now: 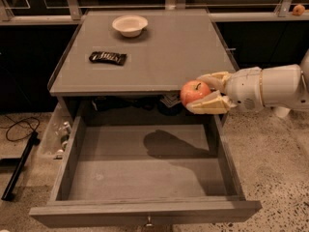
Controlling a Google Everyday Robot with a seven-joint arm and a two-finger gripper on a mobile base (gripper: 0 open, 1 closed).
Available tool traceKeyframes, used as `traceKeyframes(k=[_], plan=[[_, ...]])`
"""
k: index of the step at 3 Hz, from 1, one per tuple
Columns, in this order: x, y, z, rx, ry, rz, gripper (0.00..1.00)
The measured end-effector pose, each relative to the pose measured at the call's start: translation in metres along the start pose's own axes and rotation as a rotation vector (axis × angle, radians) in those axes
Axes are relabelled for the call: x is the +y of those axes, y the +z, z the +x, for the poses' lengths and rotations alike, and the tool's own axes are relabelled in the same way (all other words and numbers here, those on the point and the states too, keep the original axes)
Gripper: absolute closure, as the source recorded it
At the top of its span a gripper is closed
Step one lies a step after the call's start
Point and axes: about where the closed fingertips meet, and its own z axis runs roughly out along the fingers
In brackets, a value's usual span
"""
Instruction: Place apple into top drawer
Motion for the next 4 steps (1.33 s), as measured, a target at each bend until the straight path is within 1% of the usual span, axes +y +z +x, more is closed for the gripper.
traceKeyframes(k=[1,2,3,4], plan=[[0.016,0.023,0.033,0.036,0.041,-0.031,1.0],[0.043,0.058,0.085,0.083,0.101,-0.094,1.0],[0.063,0.091,0.123,0.14,0.119,-0.144,1.0],[0.073,0.129,0.149,0.18,0.099,-0.181,1.0]])
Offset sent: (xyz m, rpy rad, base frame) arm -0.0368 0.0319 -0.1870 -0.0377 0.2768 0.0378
